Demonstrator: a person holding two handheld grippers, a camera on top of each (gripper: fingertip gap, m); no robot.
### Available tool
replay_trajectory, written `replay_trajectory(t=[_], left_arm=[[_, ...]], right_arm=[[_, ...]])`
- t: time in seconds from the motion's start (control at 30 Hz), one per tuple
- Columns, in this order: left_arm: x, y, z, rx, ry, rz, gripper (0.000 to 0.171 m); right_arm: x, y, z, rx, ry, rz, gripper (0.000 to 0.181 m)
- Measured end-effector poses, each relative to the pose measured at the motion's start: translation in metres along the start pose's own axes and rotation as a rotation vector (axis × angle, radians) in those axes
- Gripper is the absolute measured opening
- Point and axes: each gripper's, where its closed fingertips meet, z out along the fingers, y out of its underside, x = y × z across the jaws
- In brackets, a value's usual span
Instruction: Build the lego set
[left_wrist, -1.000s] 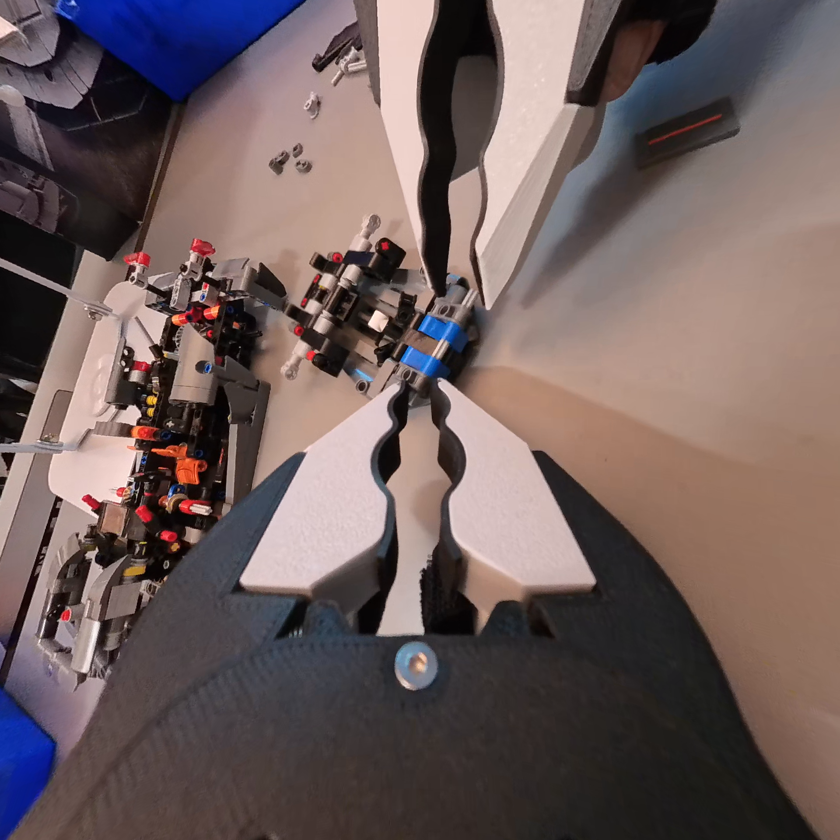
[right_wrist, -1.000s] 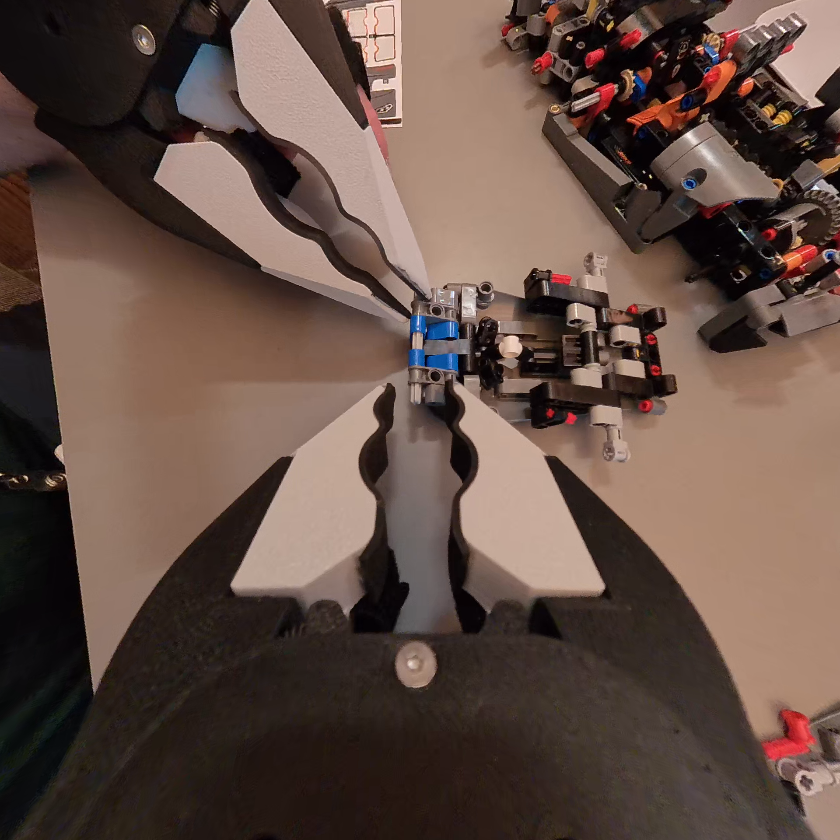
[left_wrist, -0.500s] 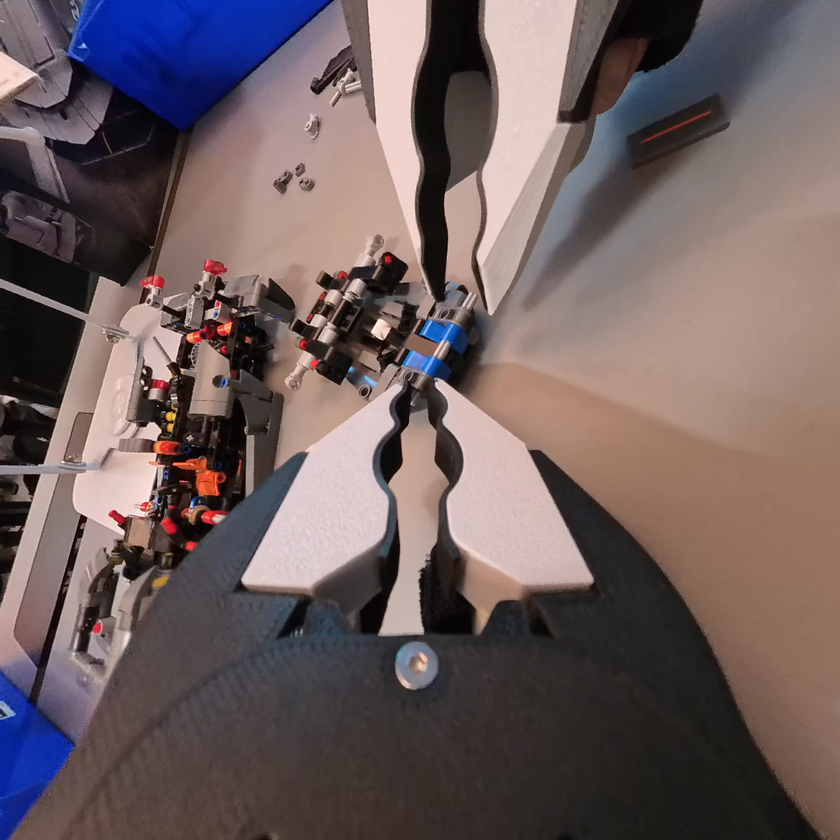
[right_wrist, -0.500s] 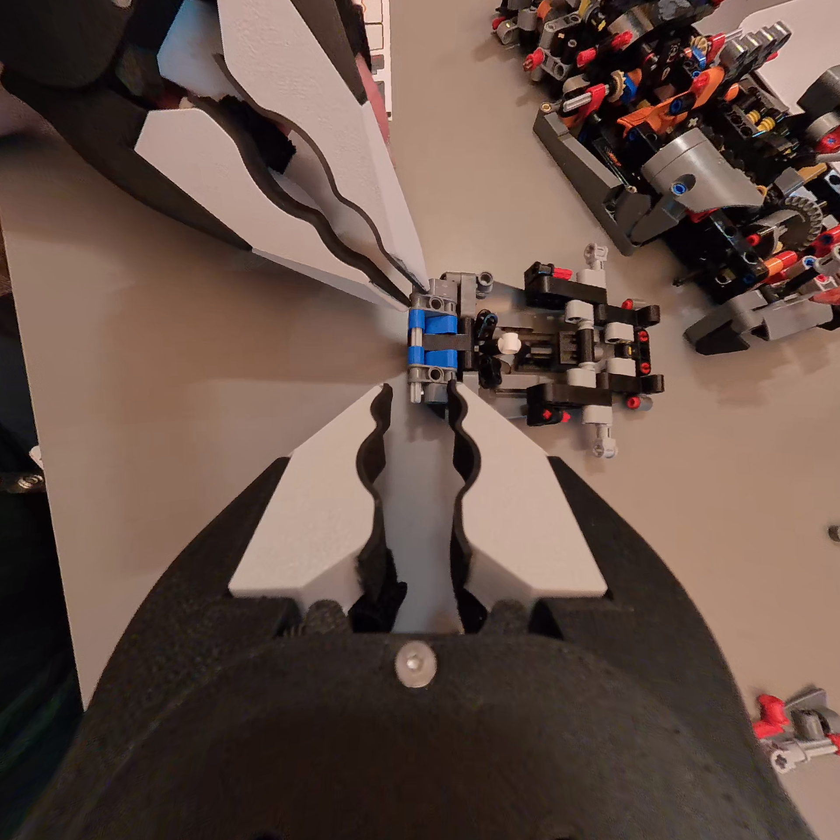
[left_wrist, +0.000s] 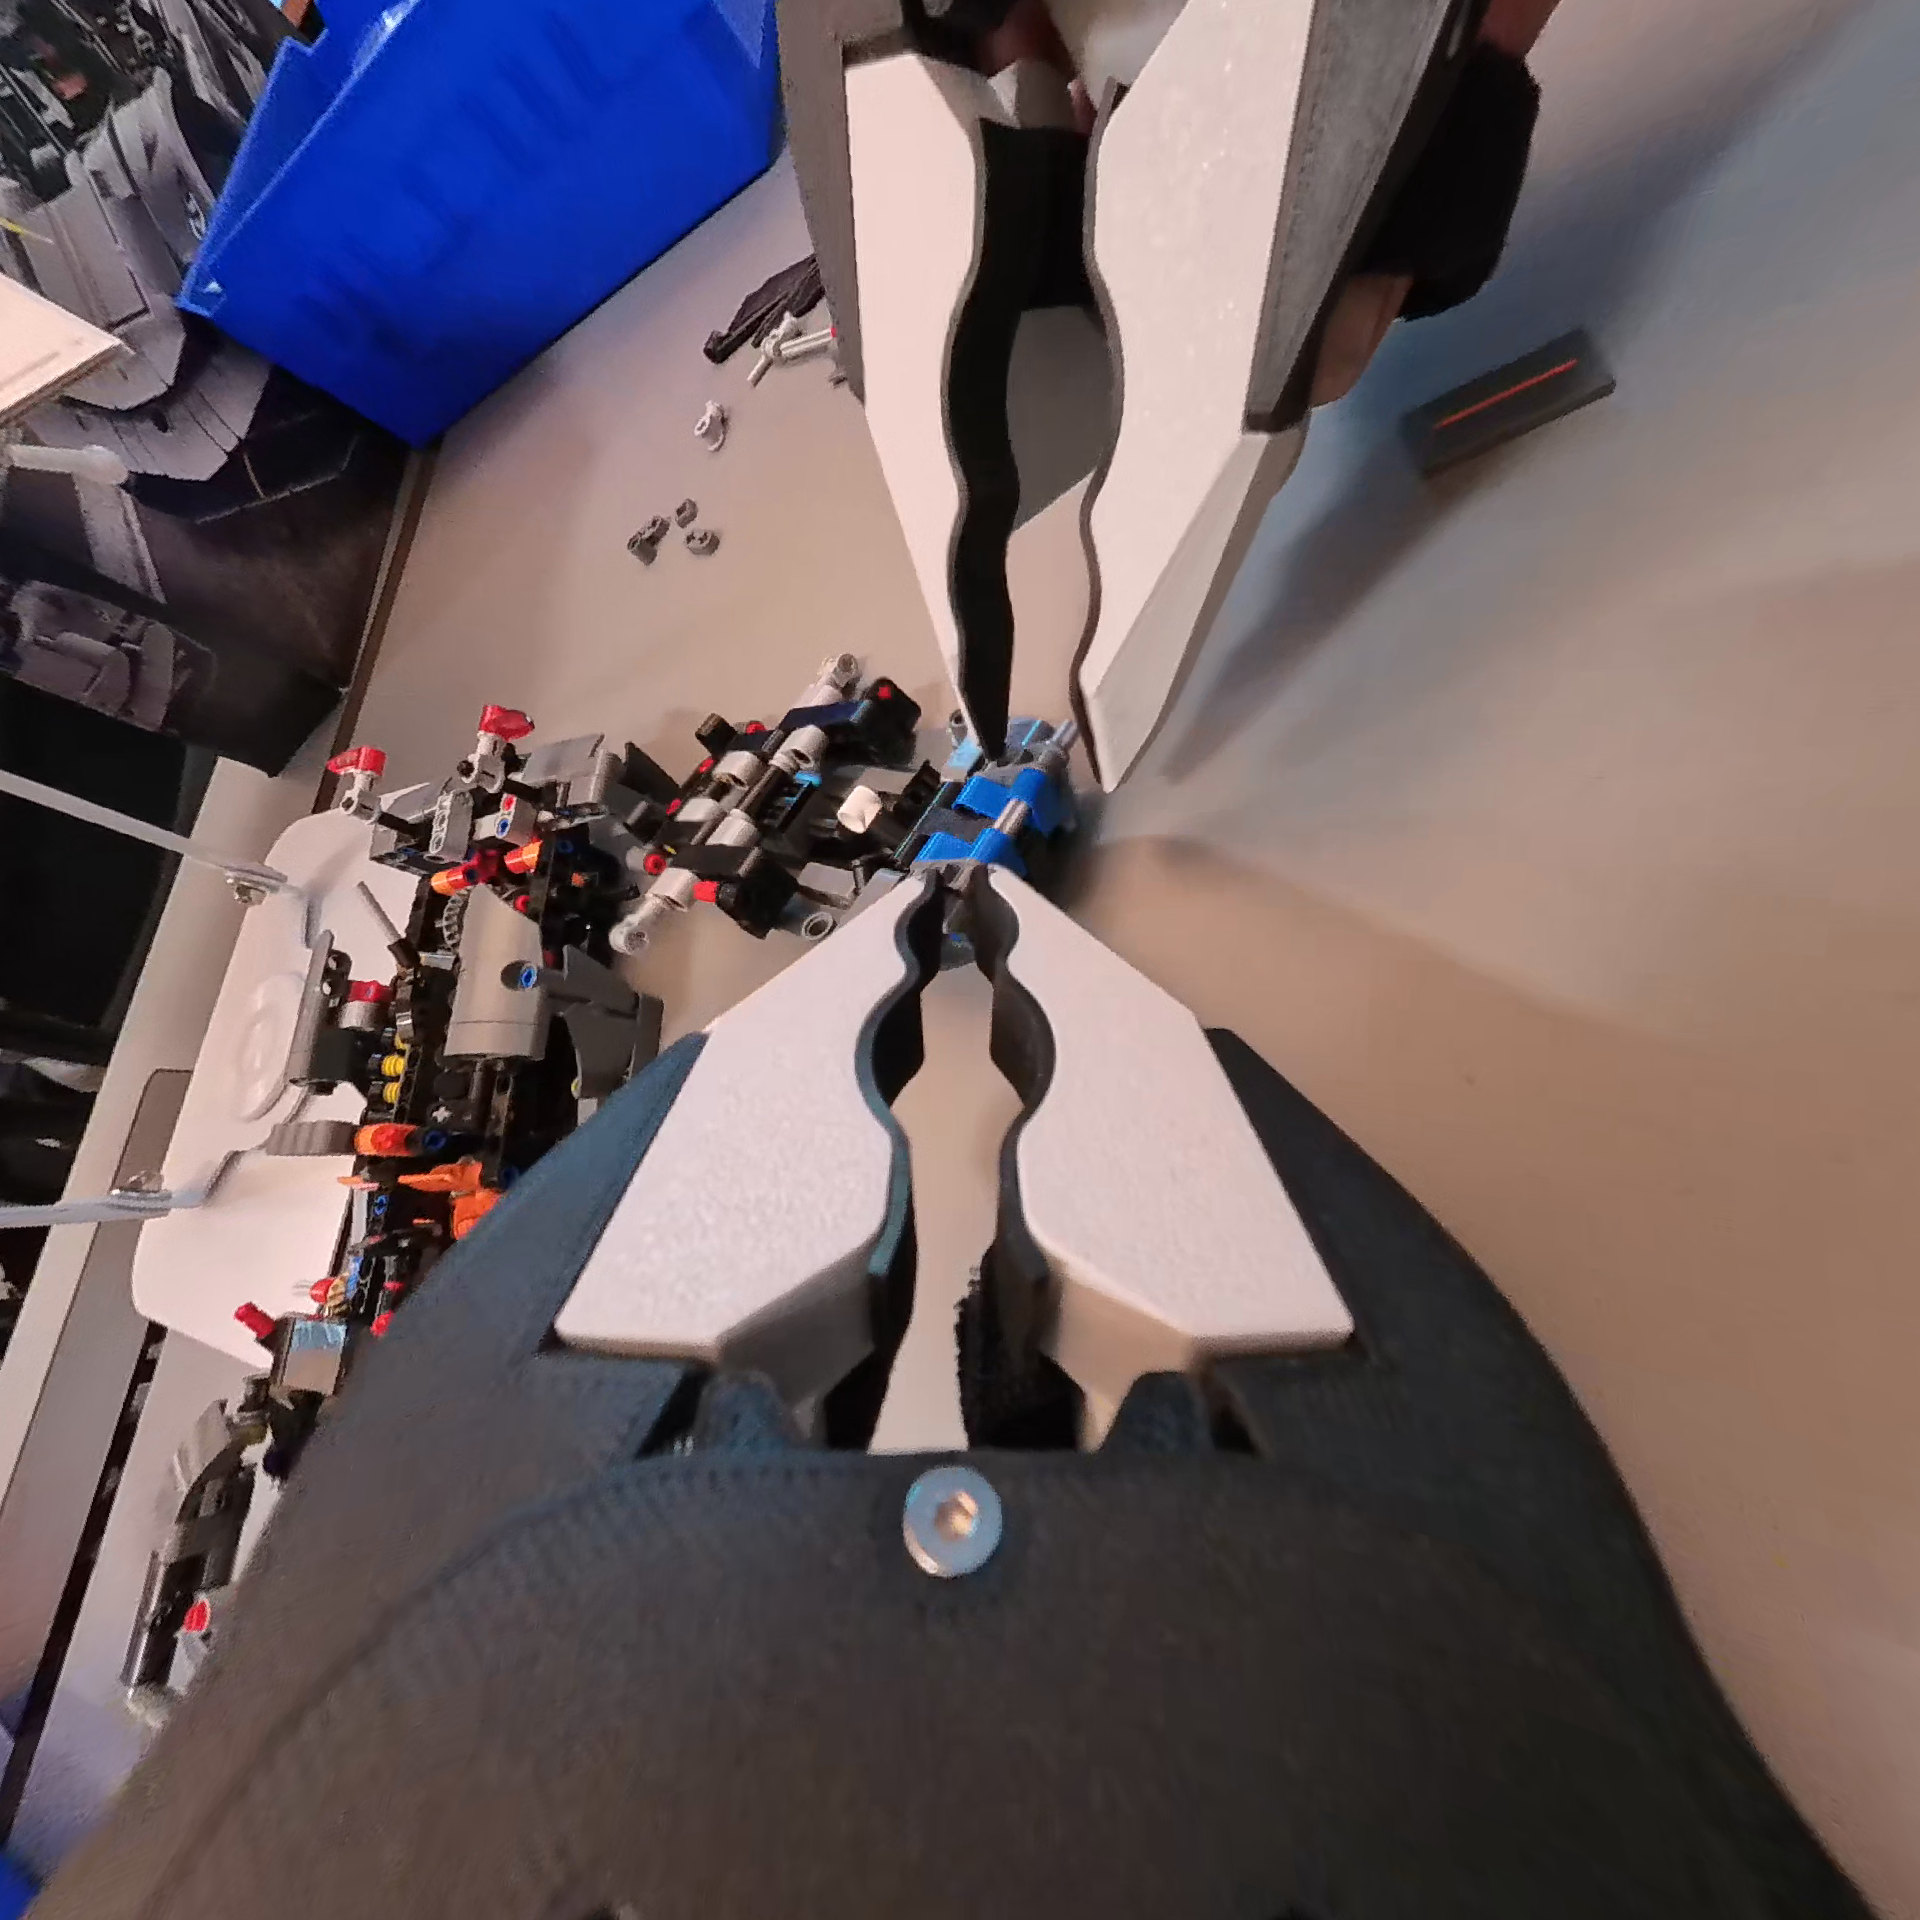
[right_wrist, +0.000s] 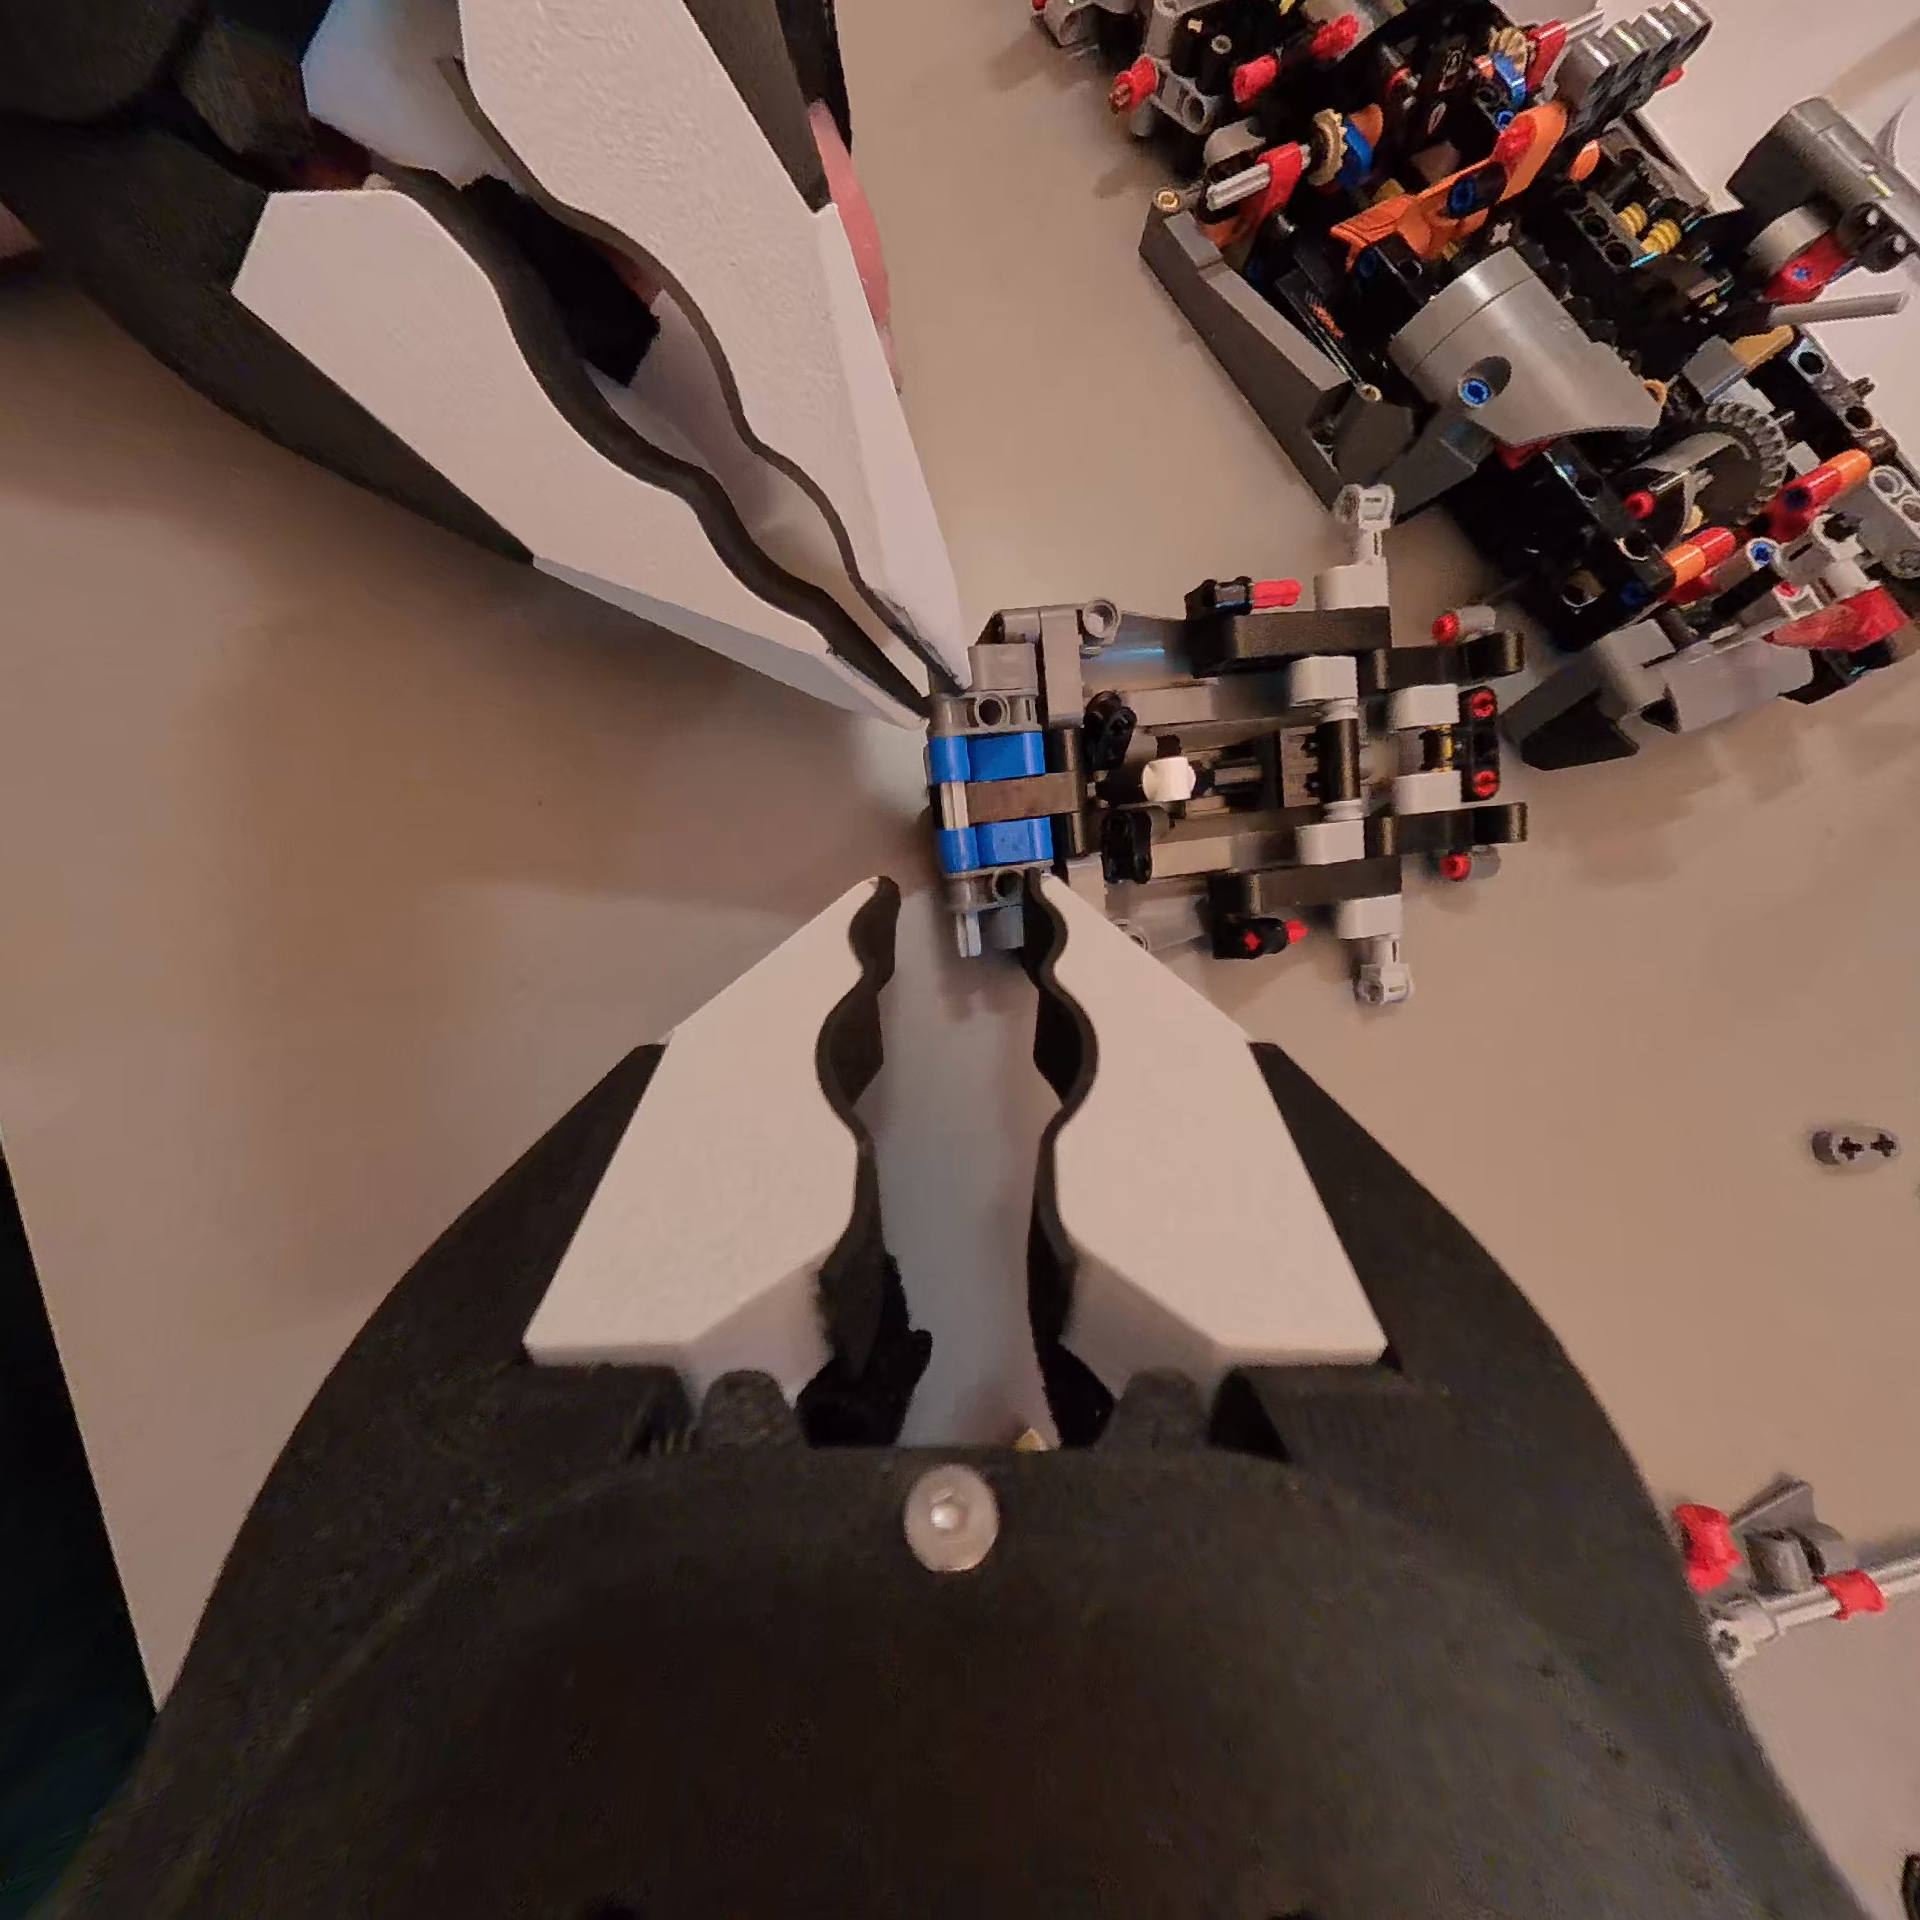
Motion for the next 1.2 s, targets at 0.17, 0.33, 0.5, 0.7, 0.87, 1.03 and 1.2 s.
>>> replay_trajectory(t=[0.17, 0.33, 0.5, 0.7, 0.87, 1.03, 1.2], left_arm=[[0.0020, -0.0007, 0.0001, 0.012, 0.012, -0.009, 0.003], [0.0010, 0.0017, -0.0006, 0.007, 0.010, -0.015, 0.002], [0.0006, 0.0009, 0.0004, 0.011, 0.011, -0.021, 0.002], [0.0000, -0.0011, 0.0035, 0.019, 0.015, -0.025, 0.001], [-0.0008, -0.0025, 0.0046, 0.031, 0.016, -0.034, 0.000], [-0.0018, -0.0023, 0.0056, 0.032, 0.013, -0.038, 0.000], [-0.0003, -0.0027, 0.0069, 0.036, 0.021, -0.041, 0.000]], right_arm=[[-0.0008, -0.0019, 0.0020, 0.001, -0.001, 0.006, 0.021], [0.0000, -0.0030, 0.0031, 0.003, -0.004, 0.005, 0.018], [0.0022, -0.0015, 0.0023, 0.006, 0.007, -0.005, 0.013], [0.0032, 0.0009, -0.0001, 0.015, 0.011, -0.011, 0.012], [0.0041, 0.0016, -0.0010, 0.022, 0.015, -0.013, 0.012], [0.0048, 0.0014, -0.0009, 0.024, 0.017, -0.016, 0.011], [0.0028, -0.0011, 0.0006, 0.042, 0.006, -0.003, 0.011]])
